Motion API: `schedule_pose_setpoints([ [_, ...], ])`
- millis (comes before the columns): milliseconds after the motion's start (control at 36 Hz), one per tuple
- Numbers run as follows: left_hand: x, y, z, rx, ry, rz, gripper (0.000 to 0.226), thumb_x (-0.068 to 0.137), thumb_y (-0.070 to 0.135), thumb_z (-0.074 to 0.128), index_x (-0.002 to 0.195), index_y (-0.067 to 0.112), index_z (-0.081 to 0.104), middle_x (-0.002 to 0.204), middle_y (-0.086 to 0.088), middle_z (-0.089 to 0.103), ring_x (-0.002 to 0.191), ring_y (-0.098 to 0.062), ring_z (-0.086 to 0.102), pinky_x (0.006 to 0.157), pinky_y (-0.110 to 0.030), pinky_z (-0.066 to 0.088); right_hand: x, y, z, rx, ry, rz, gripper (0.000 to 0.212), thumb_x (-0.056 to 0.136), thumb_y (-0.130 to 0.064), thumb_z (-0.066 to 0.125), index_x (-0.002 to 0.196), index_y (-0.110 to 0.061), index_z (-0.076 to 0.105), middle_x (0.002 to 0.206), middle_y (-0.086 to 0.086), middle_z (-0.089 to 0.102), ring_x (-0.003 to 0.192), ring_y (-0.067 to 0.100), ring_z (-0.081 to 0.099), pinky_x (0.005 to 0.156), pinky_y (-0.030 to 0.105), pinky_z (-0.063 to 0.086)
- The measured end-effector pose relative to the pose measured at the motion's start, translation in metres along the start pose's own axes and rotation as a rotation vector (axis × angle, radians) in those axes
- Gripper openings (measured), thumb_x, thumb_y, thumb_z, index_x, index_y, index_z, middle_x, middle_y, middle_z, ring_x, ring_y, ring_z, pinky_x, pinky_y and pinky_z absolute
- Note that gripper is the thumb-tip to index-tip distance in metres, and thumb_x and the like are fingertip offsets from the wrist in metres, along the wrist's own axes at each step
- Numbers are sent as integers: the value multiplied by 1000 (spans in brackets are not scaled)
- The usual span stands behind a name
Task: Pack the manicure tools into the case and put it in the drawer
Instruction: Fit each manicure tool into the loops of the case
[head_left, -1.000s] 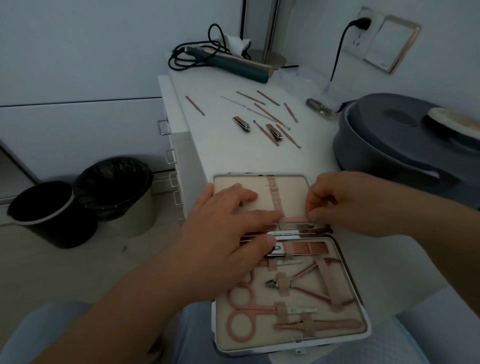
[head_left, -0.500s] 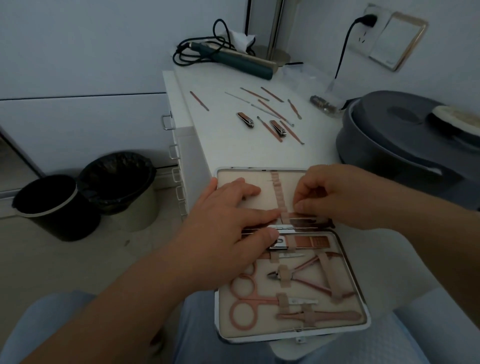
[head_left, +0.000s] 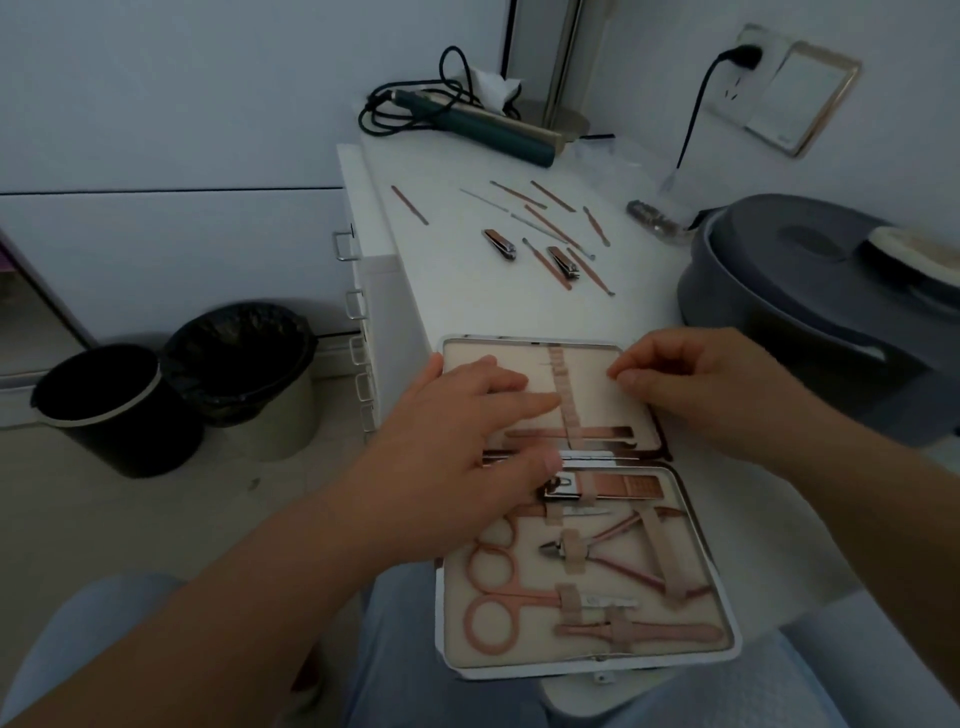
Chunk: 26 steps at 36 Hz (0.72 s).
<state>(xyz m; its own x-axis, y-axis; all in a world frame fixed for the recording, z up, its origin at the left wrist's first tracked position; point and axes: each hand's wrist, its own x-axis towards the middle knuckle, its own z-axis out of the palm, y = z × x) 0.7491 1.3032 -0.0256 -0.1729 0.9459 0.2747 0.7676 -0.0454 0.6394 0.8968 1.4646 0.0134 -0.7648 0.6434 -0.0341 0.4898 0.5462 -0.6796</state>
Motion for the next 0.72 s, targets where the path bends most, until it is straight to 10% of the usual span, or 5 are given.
schedule_pose_setpoints([
  [139, 7, -10, -16, -203, 186, -58, 34, 75, 40, 54, 109, 42, 57, 109, 29, 51, 106, 10, 46, 97, -21, 38, 15, -7, 2, 47, 253, -61, 17, 83, -23, 61, 74, -38, 62, 76, -15, 64, 71, -10, 58, 58, 6, 40],
  [417, 33, -51, -23, -51, 178, -85, 19, 81, 18, 63, 98, 23, 70, 101, 16, 57, 103, 5, 43, 82, 8, 20, 135, -45, 6, -164, 379, 6, 10, 87, -26, 52, 82, -27, 60, 75, -12, 60, 63, -2, 55, 54, 13, 41],
  [528, 32, -62, -19, -134, 208, -104, 19, 81, 22, 63, 97, 29, 69, 106, 19, 56, 112, 5, 41, 89, 3, 20, 194, -34, 4, -382, 342, 136, 22, 89, -16, 45, 89, -8, 67, 90, 5, 66, 85, 20, 62, 74, 31, 51],
  [722, 37, -73, -15, -241, 253, -114, 14, 77, 27, 66, 85, 38, 69, 94, 34, 53, 109, 7, 45, 90, -1, 26, 248, -8, -14, -581, 308, 321, 27, 88, -17, 46, 61, -16, 43, 63, 0, 43, 56, 12, 40, 53, 24, 36],
])
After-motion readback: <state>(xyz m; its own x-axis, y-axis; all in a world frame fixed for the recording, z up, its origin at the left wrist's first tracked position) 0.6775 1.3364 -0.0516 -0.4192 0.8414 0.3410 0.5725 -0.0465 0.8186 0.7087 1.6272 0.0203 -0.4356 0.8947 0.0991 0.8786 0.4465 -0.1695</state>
